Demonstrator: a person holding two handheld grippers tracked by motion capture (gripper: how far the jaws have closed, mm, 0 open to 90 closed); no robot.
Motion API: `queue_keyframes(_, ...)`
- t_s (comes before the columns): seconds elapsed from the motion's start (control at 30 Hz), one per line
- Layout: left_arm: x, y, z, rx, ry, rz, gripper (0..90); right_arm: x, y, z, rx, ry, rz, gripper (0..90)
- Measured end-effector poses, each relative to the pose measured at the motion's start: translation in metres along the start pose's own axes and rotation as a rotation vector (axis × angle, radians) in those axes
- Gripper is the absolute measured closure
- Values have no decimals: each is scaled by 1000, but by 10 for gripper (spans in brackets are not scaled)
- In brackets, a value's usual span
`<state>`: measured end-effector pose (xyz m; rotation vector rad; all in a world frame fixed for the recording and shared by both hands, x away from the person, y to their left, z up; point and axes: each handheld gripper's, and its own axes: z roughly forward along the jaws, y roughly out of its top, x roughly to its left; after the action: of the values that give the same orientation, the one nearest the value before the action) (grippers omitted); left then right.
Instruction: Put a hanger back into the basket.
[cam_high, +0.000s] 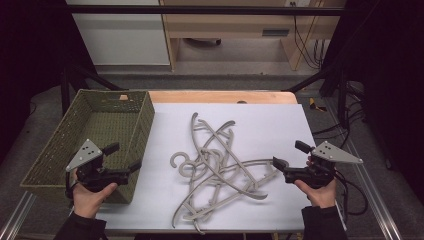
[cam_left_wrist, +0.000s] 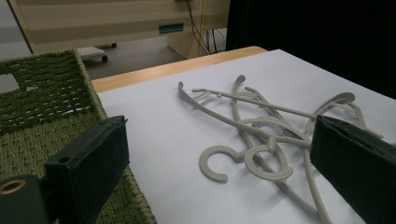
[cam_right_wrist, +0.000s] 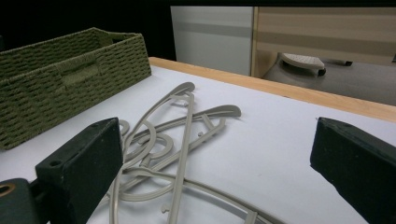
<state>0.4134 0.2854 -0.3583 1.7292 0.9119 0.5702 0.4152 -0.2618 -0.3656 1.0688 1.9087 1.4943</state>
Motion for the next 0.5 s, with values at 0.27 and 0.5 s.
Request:
queue_keyframes(0.27, 0, -1, 1, 6, -2, 5, 42, 5, 0, 7, 46, 8, -10, 30)
queue_keyframes(0.5, 1, -2, 2, 15, -1, 6, 42, 18, 3, 17, 94, 33, -47, 41)
